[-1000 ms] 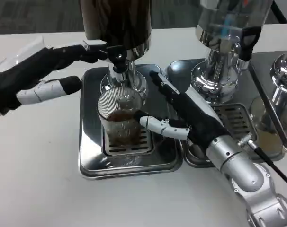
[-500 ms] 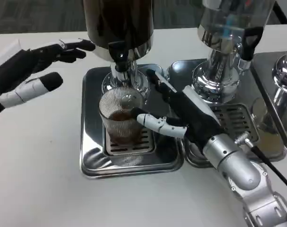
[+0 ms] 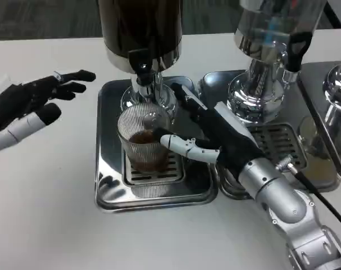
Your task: Grasp the cup under the faucet to collect the drink, then remove the cup.
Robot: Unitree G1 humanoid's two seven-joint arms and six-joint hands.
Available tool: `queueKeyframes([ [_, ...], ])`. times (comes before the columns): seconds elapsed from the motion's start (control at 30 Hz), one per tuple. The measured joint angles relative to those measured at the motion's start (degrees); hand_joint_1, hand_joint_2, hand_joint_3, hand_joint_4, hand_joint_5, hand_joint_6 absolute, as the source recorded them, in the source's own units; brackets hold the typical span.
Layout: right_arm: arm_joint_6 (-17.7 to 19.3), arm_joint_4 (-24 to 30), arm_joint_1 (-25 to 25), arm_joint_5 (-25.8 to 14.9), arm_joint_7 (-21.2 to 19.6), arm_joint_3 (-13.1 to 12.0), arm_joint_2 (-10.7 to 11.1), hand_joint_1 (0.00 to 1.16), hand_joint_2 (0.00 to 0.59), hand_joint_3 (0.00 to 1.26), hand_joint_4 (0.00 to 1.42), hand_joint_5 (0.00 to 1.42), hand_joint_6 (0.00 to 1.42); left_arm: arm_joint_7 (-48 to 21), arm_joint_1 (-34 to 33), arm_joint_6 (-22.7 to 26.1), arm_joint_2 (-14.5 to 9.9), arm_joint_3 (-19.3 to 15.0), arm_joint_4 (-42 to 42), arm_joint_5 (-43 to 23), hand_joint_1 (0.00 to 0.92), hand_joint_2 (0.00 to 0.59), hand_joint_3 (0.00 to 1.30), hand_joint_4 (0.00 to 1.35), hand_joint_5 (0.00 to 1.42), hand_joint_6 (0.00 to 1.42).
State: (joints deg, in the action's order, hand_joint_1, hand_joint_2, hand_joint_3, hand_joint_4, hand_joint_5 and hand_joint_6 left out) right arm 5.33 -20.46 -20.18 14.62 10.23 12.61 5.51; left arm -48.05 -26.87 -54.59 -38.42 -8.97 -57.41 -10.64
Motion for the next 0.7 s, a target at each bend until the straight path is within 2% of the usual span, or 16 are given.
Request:
queueKeyframes([
  [0.7,0.49,-4.05,-2.24,-0.27,1.21,1.72,-0.3,0.55,0.221,0.0,0.0,0.0,0.0,1.5,5.08,1.87,-0.39,-1.23,0.56,0.16,0.0,0.102,0.27,0.17,0.2,0.23],
])
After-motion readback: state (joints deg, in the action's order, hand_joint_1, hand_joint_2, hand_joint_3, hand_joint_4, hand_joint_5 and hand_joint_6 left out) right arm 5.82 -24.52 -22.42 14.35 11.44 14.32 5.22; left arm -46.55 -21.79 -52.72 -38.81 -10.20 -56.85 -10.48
